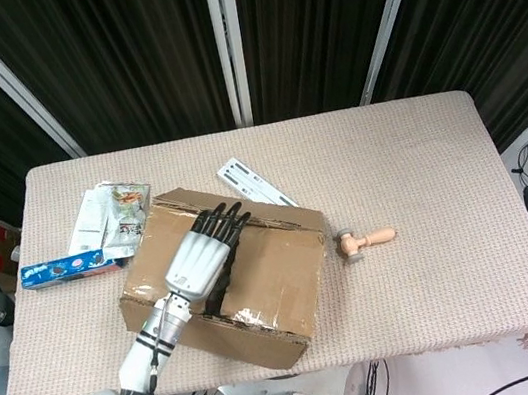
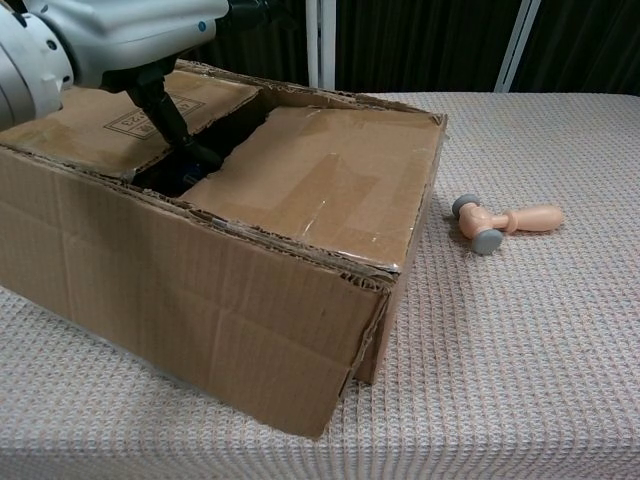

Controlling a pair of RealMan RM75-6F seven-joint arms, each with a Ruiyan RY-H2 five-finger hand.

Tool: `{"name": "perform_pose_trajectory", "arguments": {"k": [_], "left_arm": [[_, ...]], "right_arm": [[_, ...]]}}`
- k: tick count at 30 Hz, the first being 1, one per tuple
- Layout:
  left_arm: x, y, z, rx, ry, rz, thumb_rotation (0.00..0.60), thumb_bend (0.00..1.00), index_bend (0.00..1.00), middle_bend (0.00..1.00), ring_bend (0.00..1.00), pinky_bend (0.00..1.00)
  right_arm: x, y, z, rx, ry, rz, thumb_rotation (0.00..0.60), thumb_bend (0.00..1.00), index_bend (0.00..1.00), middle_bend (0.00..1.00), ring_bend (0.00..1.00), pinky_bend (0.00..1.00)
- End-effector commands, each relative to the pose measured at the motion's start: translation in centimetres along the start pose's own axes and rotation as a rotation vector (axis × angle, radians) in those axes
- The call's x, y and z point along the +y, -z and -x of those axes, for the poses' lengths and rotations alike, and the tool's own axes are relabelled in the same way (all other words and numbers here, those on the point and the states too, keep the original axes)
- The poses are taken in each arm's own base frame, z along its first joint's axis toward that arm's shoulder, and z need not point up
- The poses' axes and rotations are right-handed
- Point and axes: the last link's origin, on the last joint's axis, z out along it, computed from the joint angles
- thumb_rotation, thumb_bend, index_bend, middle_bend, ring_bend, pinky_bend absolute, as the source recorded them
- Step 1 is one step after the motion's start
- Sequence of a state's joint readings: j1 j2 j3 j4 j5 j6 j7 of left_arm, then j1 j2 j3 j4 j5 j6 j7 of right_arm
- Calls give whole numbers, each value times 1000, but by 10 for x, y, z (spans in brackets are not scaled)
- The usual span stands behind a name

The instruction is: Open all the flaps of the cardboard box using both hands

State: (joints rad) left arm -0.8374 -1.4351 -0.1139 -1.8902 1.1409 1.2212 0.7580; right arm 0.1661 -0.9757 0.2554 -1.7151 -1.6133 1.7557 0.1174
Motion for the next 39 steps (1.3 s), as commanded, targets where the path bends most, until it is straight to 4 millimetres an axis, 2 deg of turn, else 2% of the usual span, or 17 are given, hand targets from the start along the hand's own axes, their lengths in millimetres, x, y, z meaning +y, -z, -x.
{"name": "perform_pose_trajectory", "arguments": {"k": [1,8,14,24,33,39], "left_arm": [[0,2,5,17,-79,-6,600,8,0,0,41,151],[0,7,8,35,-257,-4,600,66,0,0,41,150],[2,15,-2,67,-357,-9,600,121,0,0,41,149],[-5,23,-15,88,-425,-80,600,332,0,0,41,150],[-19,25,-26,101,-449,-143,600,351,0,0,41,150],[-36,22,-34,122,-463,-202,600,351,0,0,41,150]], "right_arm": [[0,1,3,-6,1,1,600,313,0,0,0,0],[1,1,6,-13,2,4,600,312,0,0,0,0],[-1,3,7,-18,-6,-3,600,310,0,0,0,0],[-3,5,9,-22,-16,-11,600,310,0,0,0,0],[-5,3,6,-9,-11,-13,600,310,0,0,0,0],[-6,1,7,-7,-9,-14,600,310,0,0,0,0]]}}
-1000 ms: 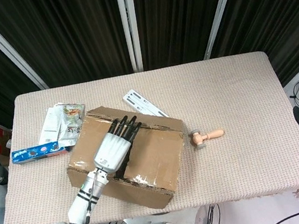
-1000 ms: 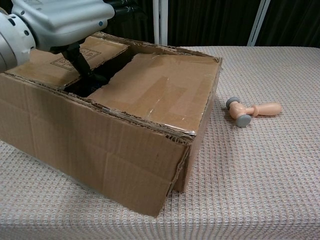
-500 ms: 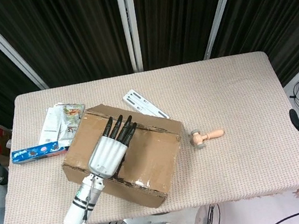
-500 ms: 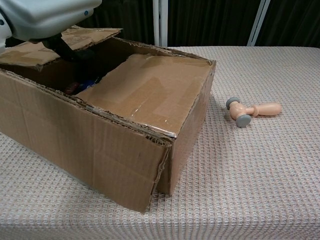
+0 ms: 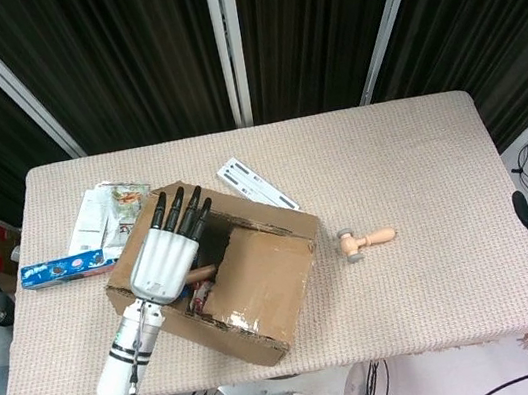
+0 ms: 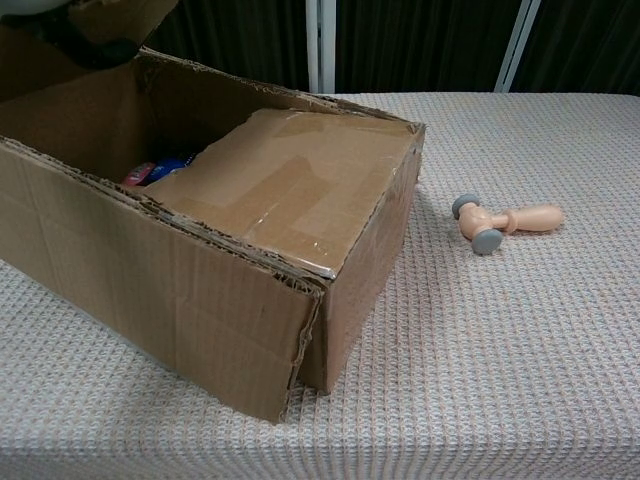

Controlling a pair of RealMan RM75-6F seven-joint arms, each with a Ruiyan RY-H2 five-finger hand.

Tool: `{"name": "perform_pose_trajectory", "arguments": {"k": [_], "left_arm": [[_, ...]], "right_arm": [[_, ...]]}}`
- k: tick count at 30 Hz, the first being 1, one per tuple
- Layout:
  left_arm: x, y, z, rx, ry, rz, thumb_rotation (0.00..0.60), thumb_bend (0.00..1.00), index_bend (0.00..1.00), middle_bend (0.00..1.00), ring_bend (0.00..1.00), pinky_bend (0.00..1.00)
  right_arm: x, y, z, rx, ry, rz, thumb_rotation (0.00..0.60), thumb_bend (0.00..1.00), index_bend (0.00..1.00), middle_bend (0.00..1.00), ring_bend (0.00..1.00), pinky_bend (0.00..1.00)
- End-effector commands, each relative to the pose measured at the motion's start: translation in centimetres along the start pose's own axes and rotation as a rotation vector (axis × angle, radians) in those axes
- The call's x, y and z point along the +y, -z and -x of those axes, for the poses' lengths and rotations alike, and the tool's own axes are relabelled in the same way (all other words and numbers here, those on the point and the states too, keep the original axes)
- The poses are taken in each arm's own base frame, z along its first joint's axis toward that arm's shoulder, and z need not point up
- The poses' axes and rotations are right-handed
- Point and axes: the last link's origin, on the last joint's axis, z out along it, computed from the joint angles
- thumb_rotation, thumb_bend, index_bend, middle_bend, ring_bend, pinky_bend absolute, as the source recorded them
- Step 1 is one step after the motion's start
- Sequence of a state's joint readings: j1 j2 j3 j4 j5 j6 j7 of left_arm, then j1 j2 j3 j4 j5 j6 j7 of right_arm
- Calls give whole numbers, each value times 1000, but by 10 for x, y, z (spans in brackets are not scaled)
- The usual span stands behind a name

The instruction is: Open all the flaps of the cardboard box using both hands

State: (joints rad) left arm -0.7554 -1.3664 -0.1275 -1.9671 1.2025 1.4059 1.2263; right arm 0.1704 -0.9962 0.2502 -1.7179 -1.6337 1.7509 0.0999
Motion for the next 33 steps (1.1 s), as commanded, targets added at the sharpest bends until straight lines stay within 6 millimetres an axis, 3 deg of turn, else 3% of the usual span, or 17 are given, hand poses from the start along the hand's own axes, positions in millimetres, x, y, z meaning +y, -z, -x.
{"name": "perform_pose_trajectory", "arguments": {"k": [1,8,13,20,25,30,33], "left_arm": [[-12,-5,1,13,-14,-46,600,351,0,0,41,150],[-48,-18,4,46,-42,-171,600,351,0,0,41,150],[-75,-24,18,12,-78,-242,600,351,0,0,41,150],[-101,-20,46,-84,-85,-306,600,351,0,0,41,150],[-112,-13,40,-19,48,-347,600,338,0,0,41,151],[-126,7,29,55,346,-380,600,114,0,1,44,163],[-144,35,29,75,528,-329,493,24,1,23,45,164]], "right_arm": [[0,-1,0,2,0,-1,600,311,0,0,0,0],[0,-3,1,-1,6,5,600,311,0,0,0,0],[-2,-4,2,-1,5,-1,600,310,0,0,0,0],[-5,-4,4,-13,3,-8,600,310,0,0,0,0],[-8,-5,7,-18,2,-28,600,310,0,0,0,0],[-15,-12,10,-43,-13,-76,600,310,0,0,0,0],[-22,-20,13,-110,-25,-126,600,306,0,0,0,0]]}}
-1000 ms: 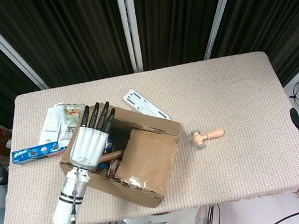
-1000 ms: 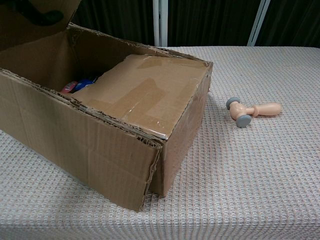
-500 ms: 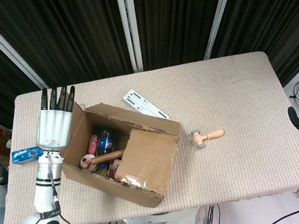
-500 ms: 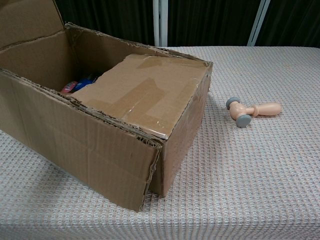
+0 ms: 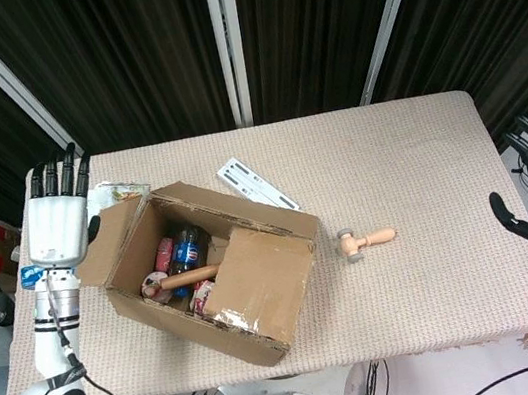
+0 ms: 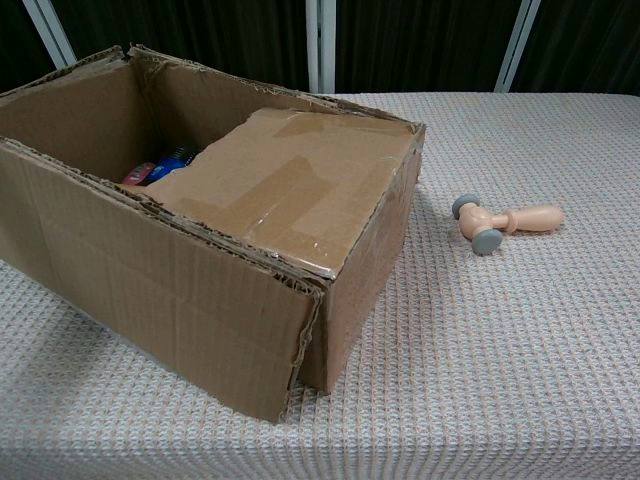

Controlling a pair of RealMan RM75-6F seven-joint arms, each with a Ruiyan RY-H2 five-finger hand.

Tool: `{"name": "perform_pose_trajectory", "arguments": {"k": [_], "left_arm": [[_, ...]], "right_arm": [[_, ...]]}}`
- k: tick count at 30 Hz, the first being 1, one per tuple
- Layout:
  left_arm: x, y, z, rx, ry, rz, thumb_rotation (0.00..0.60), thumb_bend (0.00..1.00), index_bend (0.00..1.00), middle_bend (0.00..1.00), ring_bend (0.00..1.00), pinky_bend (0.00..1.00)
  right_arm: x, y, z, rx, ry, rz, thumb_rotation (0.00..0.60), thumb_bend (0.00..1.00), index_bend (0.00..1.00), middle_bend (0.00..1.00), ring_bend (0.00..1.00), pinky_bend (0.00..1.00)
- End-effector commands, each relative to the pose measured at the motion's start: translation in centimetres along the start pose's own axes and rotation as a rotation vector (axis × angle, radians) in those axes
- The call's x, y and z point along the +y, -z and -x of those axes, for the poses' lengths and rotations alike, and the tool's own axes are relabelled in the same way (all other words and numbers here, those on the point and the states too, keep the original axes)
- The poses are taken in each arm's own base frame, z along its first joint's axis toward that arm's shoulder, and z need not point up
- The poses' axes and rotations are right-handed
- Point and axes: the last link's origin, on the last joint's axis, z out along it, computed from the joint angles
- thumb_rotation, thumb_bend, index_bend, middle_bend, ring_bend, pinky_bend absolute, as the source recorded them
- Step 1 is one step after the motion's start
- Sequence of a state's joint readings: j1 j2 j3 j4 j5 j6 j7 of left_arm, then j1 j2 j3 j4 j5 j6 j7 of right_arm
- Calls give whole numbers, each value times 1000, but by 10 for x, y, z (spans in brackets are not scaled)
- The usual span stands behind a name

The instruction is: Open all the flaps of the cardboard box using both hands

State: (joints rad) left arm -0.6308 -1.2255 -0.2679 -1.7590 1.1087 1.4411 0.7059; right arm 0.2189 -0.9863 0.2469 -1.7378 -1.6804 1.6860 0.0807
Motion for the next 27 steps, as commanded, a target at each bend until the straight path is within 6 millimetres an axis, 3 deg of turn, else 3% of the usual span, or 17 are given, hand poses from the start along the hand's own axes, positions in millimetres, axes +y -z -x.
{"name": "perform_pose_trajectory", "arguments": {"k": [1,3,6,10,16,19,27], "left_arm": [[-45,33,-15,6,300,28,433,4,8,40,48,165],[-65,48,-11,-10,307,52,355,0,32,62,54,165],[-97,79,0,-63,297,71,283,0,60,67,55,163],[-126,117,9,-138,329,23,190,0,72,68,54,156],[-141,161,15,-169,335,13,164,0,72,68,54,154],[-146,179,15,-154,342,15,162,0,80,72,54,154],[-154,211,12,-161,343,-3,164,0,83,76,54,154]], "right_arm": [[-7,-10,4,-77,-19,-52,600,308,0,0,0,0],[-11,-16,7,-123,-28,-71,600,345,0,0,0,0],[-19,-26,15,-220,-51,-92,600,454,0,0,0,0],[-38,-46,31,-409,-54,-113,600,464,0,0,0,0],[-87,-83,60,-550,-34,-245,600,489,0,4,0,0],[-119,-107,84,-612,-62,-321,600,491,8,20,0,0],[-187,-142,138,-774,-82,-461,600,558,99,96,0,0]]}}
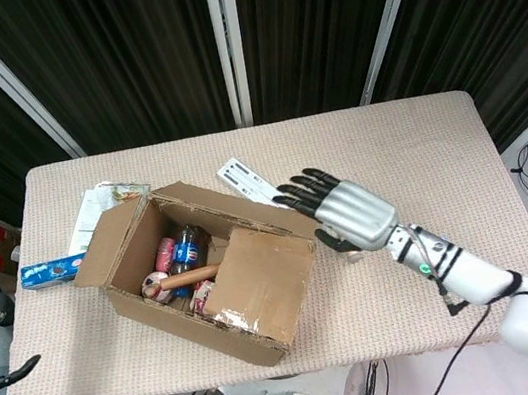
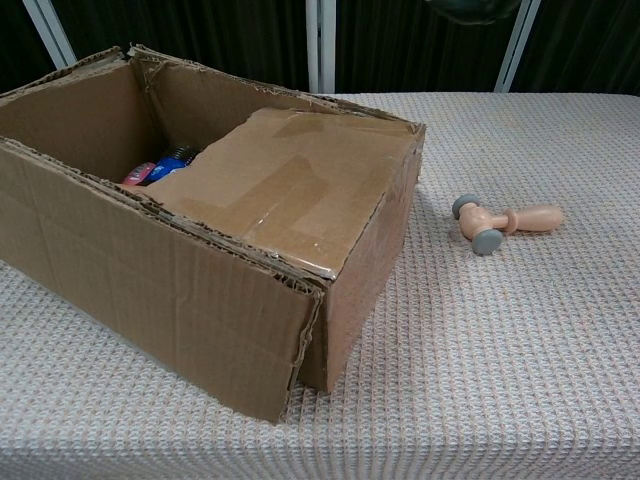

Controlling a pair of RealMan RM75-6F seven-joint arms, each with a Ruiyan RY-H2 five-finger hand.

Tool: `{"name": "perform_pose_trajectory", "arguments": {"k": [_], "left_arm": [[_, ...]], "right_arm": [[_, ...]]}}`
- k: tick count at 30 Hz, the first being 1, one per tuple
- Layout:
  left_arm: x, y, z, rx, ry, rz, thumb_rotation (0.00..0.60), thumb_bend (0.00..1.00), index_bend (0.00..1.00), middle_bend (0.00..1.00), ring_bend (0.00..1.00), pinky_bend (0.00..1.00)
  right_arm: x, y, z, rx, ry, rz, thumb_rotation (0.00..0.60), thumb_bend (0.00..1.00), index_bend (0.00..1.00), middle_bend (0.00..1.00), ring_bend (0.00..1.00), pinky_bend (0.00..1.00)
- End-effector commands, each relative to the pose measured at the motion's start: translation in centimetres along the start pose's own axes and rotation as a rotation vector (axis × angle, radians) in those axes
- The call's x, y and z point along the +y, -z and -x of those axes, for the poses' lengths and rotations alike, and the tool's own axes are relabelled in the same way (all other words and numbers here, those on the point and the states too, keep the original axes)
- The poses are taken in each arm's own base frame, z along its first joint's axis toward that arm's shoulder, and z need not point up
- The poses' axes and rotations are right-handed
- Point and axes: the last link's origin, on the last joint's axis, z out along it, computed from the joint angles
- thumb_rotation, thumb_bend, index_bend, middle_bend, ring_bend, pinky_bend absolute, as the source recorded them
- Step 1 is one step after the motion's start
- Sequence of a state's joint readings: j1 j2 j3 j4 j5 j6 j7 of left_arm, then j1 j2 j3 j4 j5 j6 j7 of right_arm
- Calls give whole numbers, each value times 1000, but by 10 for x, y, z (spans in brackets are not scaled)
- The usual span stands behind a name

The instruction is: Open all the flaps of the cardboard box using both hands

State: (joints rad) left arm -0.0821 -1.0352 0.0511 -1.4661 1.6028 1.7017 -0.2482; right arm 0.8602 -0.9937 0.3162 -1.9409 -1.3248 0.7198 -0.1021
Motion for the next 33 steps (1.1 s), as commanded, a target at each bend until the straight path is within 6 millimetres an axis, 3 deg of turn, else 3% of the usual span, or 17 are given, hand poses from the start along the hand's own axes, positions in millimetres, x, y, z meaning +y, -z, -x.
{"name": "perform_pose_trajectory", "arguments": {"k": [1,10,16,27,33], "left_arm": [[-3,8,-1,-10,-1,-7,164,0,83,77,54,154],[-11,18,-2,-25,30,-45,120,0,83,77,54,154],[-16,22,-3,-15,35,-55,89,0,83,85,54,154],[-21,26,-4,-10,48,-67,82,0,83,85,54,154],[-22,27,-4,-12,45,-69,83,0,83,85,54,154]], "right_arm": [[-27,-46,10,-96,17,-79,600,581,112,102,0,0],[-68,-97,22,-211,77,-172,600,719,236,157,0,0],[-84,-118,30,-268,81,-172,600,792,281,192,0,0],[-91,-133,47,-316,98,-129,600,844,282,204,0,0],[-93,-135,51,-333,104,-118,600,889,303,262,0,0]]}}
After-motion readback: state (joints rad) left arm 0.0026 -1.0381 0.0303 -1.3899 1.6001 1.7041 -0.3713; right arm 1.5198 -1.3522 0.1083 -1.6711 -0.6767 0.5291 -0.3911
